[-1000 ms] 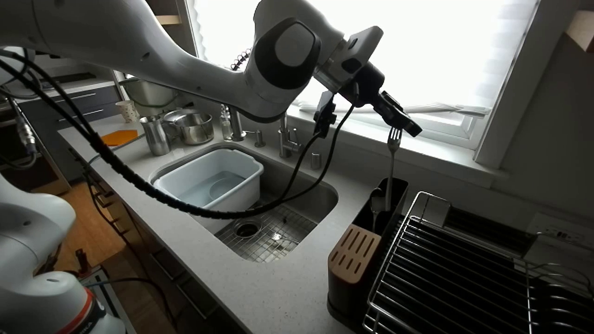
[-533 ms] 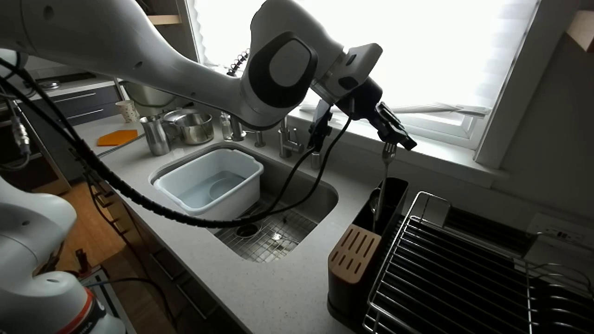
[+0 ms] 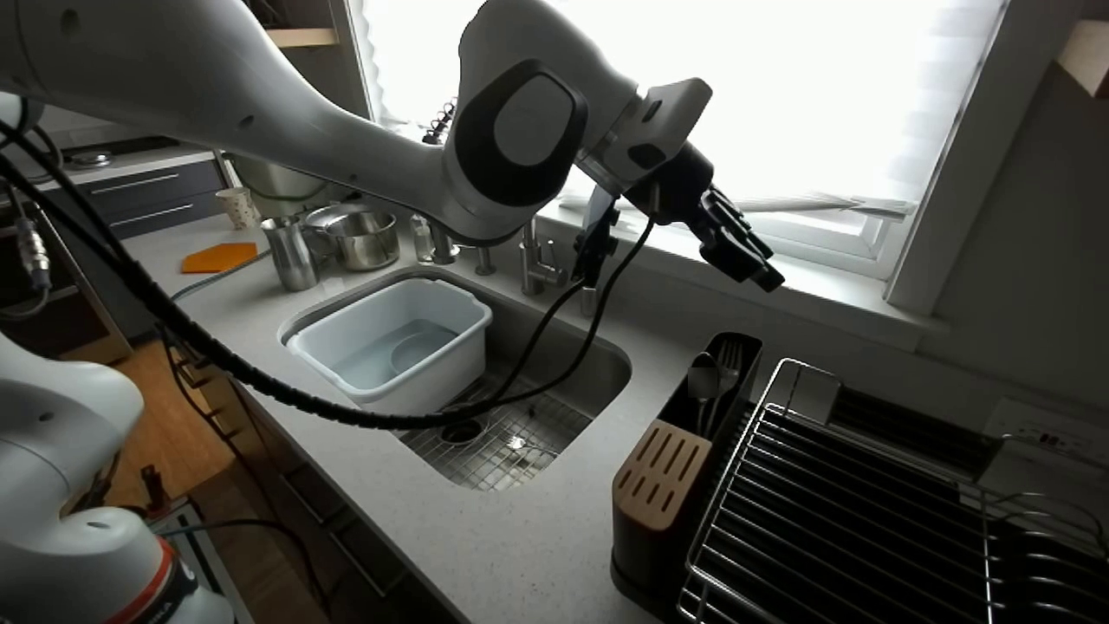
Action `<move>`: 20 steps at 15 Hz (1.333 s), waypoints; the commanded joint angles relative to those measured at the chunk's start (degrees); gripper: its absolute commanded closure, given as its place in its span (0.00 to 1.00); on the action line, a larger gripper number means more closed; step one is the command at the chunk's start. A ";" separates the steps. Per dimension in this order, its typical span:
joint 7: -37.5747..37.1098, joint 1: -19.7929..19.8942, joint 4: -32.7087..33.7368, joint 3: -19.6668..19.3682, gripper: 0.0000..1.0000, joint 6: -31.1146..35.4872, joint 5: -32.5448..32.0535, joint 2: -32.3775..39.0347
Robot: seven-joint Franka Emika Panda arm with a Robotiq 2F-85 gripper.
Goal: Move the spoon and fork to the middle compartment of the black cutlery drying rack
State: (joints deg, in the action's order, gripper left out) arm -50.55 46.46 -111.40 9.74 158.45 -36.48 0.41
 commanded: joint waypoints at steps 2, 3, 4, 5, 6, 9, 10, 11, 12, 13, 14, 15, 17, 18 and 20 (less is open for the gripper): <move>1.16 0.05 -2.63 -0.03 0.08 0.52 1.98 -1.75; 1.37 0.01 -2.70 0.01 0.01 0.31 2.30 -1.75; 1.39 0.00 -2.78 0.02 0.00 0.18 2.42 -1.72; 1.45 -0.02 -2.91 0.04 0.00 0.10 2.60 -1.72; 1.09 -0.03 -3.05 0.05 0.00 -0.43 2.54 -1.80; 3.03 -0.17 -3.78 0.17 0.00 -1.63 4.15 -1.95; 5.41 -0.29 -4.04 0.29 0.00 -2.63 6.02 -1.88; 6.91 -0.34 -4.22 0.35 0.00 -3.42 7.24 -1.88; 8.96 -7.94 -4.16 -7.17 0.00 -4.83 8.70 -1.71; 9.84 -9.04 -4.30 -8.34 0.00 -5.70 9.11 -1.75; 10.70 -11.00 -4.32 -10.49 0.00 -6.48 8.33 -1.87; 12.07 -12.94 -4.32 -12.48 0.00 -7.23 8.50 -1.74; 9.51 -16.38 -2.85 -15.90 0.00 -5.71 6.88 -0.66; 9.52 -17.59 -2.75 -17.10 0.00 -5.70 6.88 -0.66; 9.52 -18.60 -2.63 -17.98 0.00 -5.70 6.89 -0.66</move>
State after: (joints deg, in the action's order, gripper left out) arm -41.26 32.92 -114.16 -3.17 152.83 -29.76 -0.28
